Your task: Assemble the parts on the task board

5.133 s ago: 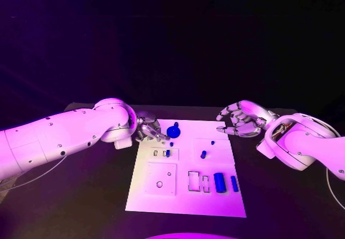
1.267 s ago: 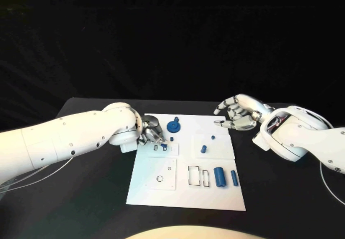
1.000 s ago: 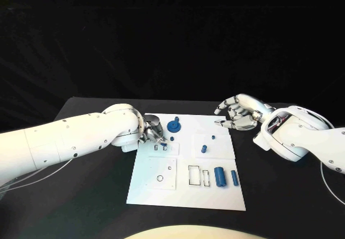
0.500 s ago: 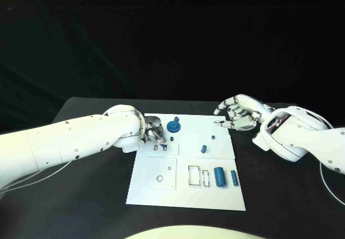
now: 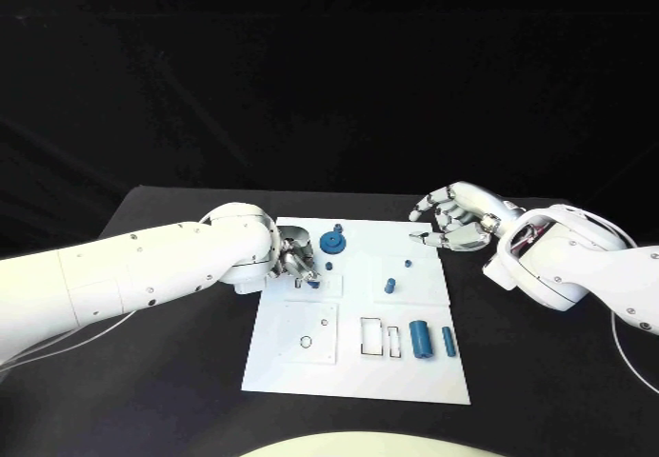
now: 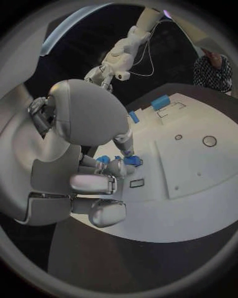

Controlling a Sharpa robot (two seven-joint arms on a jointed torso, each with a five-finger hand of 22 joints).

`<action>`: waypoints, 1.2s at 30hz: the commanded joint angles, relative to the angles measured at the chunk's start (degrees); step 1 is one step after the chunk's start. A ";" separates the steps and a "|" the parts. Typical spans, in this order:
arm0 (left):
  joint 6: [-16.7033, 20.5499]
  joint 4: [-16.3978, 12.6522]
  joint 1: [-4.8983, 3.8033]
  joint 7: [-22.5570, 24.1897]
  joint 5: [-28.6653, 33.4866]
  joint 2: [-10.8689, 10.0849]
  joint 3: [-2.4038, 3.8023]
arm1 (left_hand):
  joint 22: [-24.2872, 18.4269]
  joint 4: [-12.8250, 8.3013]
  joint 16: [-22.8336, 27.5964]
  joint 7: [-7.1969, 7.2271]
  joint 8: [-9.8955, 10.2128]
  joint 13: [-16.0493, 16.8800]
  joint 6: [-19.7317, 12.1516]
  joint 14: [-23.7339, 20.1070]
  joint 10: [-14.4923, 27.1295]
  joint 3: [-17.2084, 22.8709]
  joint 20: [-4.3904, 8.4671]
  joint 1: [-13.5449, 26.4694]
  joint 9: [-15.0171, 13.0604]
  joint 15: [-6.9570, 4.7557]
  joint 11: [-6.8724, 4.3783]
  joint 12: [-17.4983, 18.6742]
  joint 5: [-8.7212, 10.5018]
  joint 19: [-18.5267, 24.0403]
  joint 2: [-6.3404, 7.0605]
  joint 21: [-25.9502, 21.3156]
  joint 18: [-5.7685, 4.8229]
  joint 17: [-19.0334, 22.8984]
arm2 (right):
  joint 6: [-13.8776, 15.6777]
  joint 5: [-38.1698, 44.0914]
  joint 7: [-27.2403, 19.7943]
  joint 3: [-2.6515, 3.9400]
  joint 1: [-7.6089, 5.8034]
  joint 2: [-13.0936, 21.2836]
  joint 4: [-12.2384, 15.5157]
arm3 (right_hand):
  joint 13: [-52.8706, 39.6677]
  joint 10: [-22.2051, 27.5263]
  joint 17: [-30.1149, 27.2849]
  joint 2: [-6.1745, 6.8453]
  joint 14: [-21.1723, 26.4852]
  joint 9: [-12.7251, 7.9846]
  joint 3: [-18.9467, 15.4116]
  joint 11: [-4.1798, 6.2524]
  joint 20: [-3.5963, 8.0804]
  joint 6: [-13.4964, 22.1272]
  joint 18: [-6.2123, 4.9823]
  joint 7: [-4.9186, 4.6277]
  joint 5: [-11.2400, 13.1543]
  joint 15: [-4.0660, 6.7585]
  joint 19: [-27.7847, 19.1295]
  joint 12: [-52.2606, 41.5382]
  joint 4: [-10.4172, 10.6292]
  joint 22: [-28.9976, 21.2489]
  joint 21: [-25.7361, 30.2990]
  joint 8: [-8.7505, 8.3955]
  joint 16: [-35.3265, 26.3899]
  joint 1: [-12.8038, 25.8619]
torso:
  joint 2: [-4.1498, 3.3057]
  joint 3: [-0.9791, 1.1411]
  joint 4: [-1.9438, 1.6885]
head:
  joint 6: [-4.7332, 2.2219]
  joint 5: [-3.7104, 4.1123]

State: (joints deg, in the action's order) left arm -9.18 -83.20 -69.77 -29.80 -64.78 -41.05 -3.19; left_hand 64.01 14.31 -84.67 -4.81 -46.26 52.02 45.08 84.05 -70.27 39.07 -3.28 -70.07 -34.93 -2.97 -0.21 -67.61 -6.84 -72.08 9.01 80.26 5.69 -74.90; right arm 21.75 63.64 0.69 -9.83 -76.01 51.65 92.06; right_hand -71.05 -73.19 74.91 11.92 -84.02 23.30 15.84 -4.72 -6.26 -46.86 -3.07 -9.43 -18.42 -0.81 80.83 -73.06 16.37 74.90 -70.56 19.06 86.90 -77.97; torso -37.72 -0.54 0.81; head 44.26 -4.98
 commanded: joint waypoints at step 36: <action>-3.59 0.34 0.18 -0.16 -0.92 0.55 -0.18 | 5.18 -8.52 -1.02 1.90 -1.41 3.41 3.01 4.01 -3.24 9.55 0.54 3.93 -6.68 -1.29 -0.91 -2.62 -0.52 -4.04 -0.81 2.39 -1.50 -7.56 | -1.40 0.53 -0.39 0.00 0.22 -0.22 -0.17 | 0.08 0.33 7.85 -0.29 -4.12 -0.11 -0.04 0.18 -0.05 0.38 -1.17 0.08 -0.62 0.50 -0.43 0.25 -0.08 4.17 0.44 0.49 -0.24 0.24 | 0.02 0.08 0.03 | 0.63 -0.05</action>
State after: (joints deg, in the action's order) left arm -11.66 -82.91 -69.75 -29.78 -66.14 -40.64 -3.24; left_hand 69.14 13.60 -85.41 -4.20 -47.48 55.37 46.31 84.04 -73.13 40.58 -2.66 -66.29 -41.57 -3.79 -1.23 -70.06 -7.17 -75.76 8.59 82.45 4.78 -74.93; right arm 21.32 63.64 0.69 -9.83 -75.84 51.49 91.90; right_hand -71.06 -73.19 74.93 11.92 -84.02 23.26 15.84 -4.72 -6.26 -46.86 -3.07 -9.43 -18.76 -0.81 80.83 -73.06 16.37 74.93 -70.20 19.29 86.90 -77.97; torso -37.71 -0.47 0.84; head 44.85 -4.96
